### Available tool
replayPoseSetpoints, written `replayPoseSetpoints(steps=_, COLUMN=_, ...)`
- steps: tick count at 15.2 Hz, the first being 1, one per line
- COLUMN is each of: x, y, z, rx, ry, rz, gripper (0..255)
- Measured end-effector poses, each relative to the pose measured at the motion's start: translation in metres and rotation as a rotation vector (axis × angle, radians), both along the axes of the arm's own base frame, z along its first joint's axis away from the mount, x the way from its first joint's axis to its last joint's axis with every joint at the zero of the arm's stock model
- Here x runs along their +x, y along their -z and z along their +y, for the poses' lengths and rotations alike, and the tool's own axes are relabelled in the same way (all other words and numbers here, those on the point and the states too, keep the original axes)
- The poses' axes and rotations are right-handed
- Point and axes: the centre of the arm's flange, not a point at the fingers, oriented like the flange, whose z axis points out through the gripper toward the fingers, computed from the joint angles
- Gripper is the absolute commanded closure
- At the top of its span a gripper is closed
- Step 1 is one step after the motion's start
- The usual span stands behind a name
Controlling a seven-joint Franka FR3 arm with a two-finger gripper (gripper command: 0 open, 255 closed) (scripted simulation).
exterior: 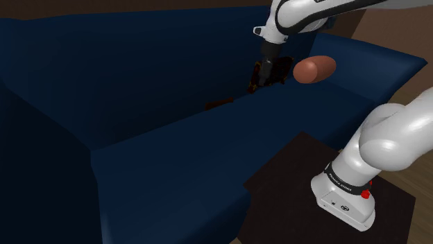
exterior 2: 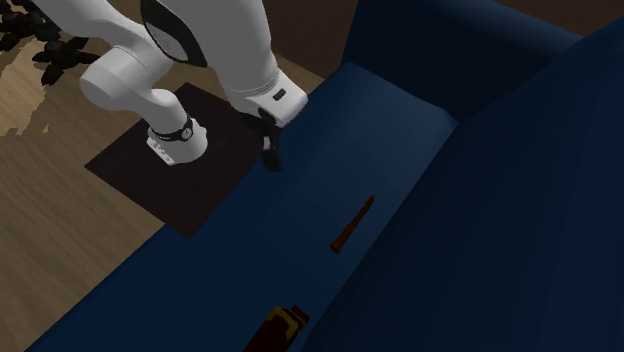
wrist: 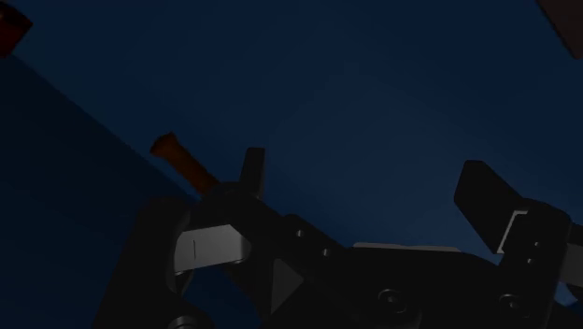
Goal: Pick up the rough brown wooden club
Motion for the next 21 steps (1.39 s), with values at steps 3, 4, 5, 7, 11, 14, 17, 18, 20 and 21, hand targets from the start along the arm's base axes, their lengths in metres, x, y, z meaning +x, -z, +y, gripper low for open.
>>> replayPoseSetpoints(steps=3, x=0.032, y=0.027, z=-0.008, rx=-0.005, ry=-0.093, rz=-0.005, gripper=0)
replayPoseSetpoints(steps=4, x=0.043, y=0.035, z=-0.008, rx=-0.007, ry=-0.125, rz=-0.007, gripper=0)
replayPoseSetpoints(steps=5, x=0.052, y=0.041, z=-0.007, rx=-0.008, ry=-0.157, rz=-0.009, gripper=0)
replayPoseSetpoints(steps=7, x=0.070, y=0.058, z=-0.005, rx=-0.011, ry=-0.219, rz=-0.013, gripper=0)
replayPoseSetpoints(steps=11, x=0.111, y=0.096, z=-0.002, rx=-0.018, ry=-0.344, rz=-0.020, gripper=0)
replayPoseSetpoints(steps=14, x=0.140, y=0.123, z=0.004, rx=-0.023, ry=-0.439, rz=-0.025, gripper=0)
replayPoseSetpoints(steps=17, x=0.167, y=0.145, z=0.017, rx=-0.028, ry=-0.533, rz=-0.030, gripper=0)
replayPoseSetpoints(steps=18, x=0.177, y=0.155, z=0.019, rx=-0.029, ry=-0.564, rz=-0.033, gripper=0)
replayPoseSetpoints(steps=20, x=0.196, y=0.173, z=0.031, rx=-0.033, ry=-0.627, rz=-0.035, gripper=0)
replayPoseSetpoints(steps=21, x=0.202, y=0.182, z=0.034, rx=-0.034, ry=-0.657, rz=-0.037, gripper=0)
